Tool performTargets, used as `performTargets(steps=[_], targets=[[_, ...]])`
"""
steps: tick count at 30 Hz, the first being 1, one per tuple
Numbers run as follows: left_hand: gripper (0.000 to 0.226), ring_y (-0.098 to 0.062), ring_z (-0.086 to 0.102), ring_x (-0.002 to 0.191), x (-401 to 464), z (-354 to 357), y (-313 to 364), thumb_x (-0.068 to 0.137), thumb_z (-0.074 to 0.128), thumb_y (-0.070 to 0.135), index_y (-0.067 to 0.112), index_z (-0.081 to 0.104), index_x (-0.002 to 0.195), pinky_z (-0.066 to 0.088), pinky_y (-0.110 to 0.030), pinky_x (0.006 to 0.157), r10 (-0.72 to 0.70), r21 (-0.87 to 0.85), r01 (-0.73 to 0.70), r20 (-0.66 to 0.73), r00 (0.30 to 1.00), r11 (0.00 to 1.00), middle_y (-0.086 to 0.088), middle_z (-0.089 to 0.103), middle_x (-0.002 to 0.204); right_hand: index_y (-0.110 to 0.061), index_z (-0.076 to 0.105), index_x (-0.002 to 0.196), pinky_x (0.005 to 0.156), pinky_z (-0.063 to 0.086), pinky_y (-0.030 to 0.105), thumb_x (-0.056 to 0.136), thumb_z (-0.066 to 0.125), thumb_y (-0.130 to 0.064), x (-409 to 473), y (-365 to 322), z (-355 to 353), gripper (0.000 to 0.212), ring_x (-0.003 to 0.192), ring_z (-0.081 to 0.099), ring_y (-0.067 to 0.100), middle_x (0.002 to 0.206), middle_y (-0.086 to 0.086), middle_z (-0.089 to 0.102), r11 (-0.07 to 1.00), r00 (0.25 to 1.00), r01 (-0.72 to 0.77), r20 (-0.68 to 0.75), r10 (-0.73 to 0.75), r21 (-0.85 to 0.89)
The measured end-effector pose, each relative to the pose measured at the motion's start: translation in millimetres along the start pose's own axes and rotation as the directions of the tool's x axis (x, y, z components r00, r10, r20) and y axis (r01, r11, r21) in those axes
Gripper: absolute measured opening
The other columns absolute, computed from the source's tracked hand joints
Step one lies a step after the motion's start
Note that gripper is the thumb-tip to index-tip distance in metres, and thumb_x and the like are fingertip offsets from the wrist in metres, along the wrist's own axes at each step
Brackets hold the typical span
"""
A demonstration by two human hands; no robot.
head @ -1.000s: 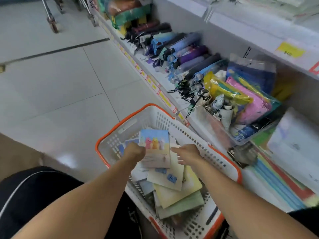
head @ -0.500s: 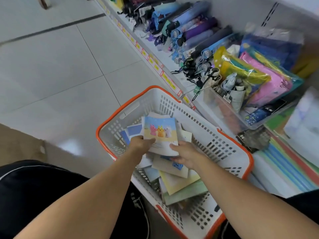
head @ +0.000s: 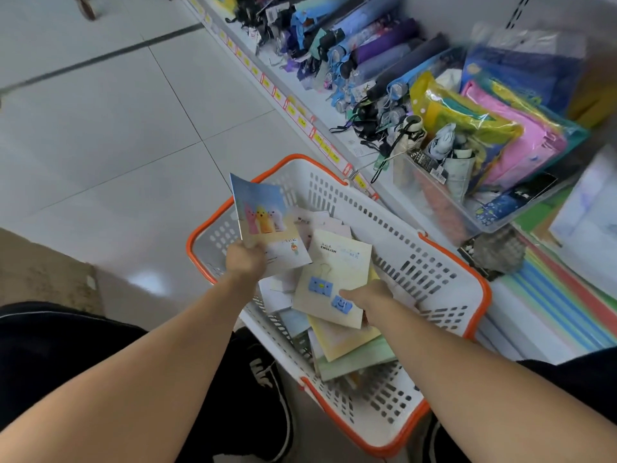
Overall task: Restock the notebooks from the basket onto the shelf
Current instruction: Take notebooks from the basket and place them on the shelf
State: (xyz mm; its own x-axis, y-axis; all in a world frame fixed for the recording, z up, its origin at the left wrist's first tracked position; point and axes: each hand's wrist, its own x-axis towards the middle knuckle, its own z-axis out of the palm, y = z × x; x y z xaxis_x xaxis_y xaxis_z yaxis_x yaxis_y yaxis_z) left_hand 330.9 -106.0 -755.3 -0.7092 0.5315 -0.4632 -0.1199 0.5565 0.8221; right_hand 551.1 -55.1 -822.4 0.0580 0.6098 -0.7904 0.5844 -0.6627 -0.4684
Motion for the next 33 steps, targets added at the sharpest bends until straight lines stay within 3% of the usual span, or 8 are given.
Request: performTargets(steps=[9, 14, 16, 19, 21, 25, 29, 33], targets=[[0.048, -0.016, 0.061, 0.086, -2, -5, 3, 0.092, 0.039, 0.001, 0.026, 0.057, 0.129, 0.045, -0.016, 0.056, 0.236, 0.113, -0.234, -0.008, 0.972, 0.966, 0.005, 0.064, 0.101, -0.012, 0.072, 0.11, 0.078, 0.052, 0.035, 0.096, 0.061, -0.024, -15, -5, -34, 0.022, 0.092, 0.065, 0.031, 0.108, 0.01, 0.073, 0.912, 0.904, 0.35, -0.178, -0.389, -0.215], [0.049, -0.013, 0.06, 0.085, -8, -7, 13, 0.089, 0.038, 0.0, 0.028, 0.057, 0.125, 0.049, -0.021, 0.061, 0.258, 0.133, -0.261, 0.041, 0.965, 0.956, 0.006, 0.066, 0.101, -0.004, 0.066, 0.121, 0.08, 0.052, 0.034, 0.098, 0.057, -0.017, -39, -58, -81, 0.028, 0.099, 0.065, 0.03, 0.115, 0.014, 0.07, 0.818, 0.814, 0.513, -0.155, -0.56, -0.261], [0.037, -0.016, 0.063, 0.084, -14, -6, 19, 0.092, 0.044, 0.004, 0.027, 0.062, 0.115, 0.052, -0.021, 0.062, 0.248, 0.078, -0.253, 0.058, 0.967, 0.964, 0.005, 0.07, 0.099, -0.011, 0.066, 0.118, 0.074, 0.056, 0.038, 0.1, 0.055, -0.019, -55, -83, -99, 0.023, 0.092, 0.067, 0.027, 0.11, 0.01, 0.071, 0.819, 0.801, 0.568, -0.175, -0.572, -0.074], [0.006, -0.02, 0.07, 0.079, -32, 4, 42, 0.093, 0.062, 0.024, 0.026, 0.067, 0.096, 0.058, -0.027, 0.061, 0.125, -0.217, -0.08, 0.201, 0.972, 0.973, 0.006, 0.076, 0.087, -0.029, 0.064, 0.104, 0.05, 0.056, 0.033, 0.103, 0.051, -0.028, -85, -108, -102, 0.013, 0.068, 0.072, 0.017, 0.095, 0.0, 0.074, 0.772, 0.854, 0.461, 0.019, -0.52, 0.438], [0.031, -0.022, 0.073, 0.09, -40, 12, 60, 0.093, 0.057, 0.049, 0.029, 0.065, 0.115, 0.06, -0.039, 0.07, 0.078, -0.306, 0.038, 0.357, 0.931, 0.951, 0.001, 0.075, 0.104, -0.032, 0.063, 0.106, 0.046, 0.053, 0.029, 0.103, 0.051, -0.03, -94, -114, -92, 0.013, 0.064, 0.072, 0.015, 0.088, -0.004, 0.076, 0.744, 0.825, 0.457, 0.081, -0.56, 0.488], [0.048, -0.023, 0.072, 0.098, -42, 15, 76, 0.096, 0.041, 0.059, 0.028, 0.056, 0.129, 0.06, -0.042, 0.072, 0.172, -0.371, 0.004, 0.44, 0.882, 0.929, 0.001, 0.073, 0.114, -0.036, 0.064, 0.103, 0.051, 0.056, 0.035, 0.103, 0.049, -0.027, -96, -107, -72, 0.017, 0.071, 0.074, 0.018, 0.094, -0.002, 0.076, 0.712, 0.786, 0.532, 0.045, -0.616, 0.458], [0.038, -0.024, 0.072, 0.096, -43, 14, 77, 0.09, 0.067, 0.035, 0.025, 0.058, 0.126, 0.06, -0.045, 0.072, 0.208, -0.379, -0.031, 0.437, 0.875, 0.925, -0.002, 0.073, 0.113, -0.027, 0.066, 0.105, 0.054, 0.058, 0.04, 0.102, 0.052, -0.025, -91, -106, -73, 0.015, 0.075, 0.074, 0.021, 0.095, 0.001, 0.074, 0.718, 0.787, 0.576, -0.026, -0.617, 0.392], [0.028, -0.016, 0.074, 0.09, -49, 22, 81, 0.086, 0.074, 0.03, 0.028, 0.065, 0.112, 0.061, -0.038, 0.068, 0.349, -0.363, -0.225, 0.325, 0.879, 0.904, 0.005, 0.075, 0.104, -0.016, 0.064, 0.113, 0.08, 0.059, 0.049, 0.102, 0.051, -0.023, -75, -105, -67, 0.019, 0.094, 0.068, 0.028, 0.105, 0.005, 0.07, 0.772, 0.817, 0.575, -0.137, -0.561, 0.271]])
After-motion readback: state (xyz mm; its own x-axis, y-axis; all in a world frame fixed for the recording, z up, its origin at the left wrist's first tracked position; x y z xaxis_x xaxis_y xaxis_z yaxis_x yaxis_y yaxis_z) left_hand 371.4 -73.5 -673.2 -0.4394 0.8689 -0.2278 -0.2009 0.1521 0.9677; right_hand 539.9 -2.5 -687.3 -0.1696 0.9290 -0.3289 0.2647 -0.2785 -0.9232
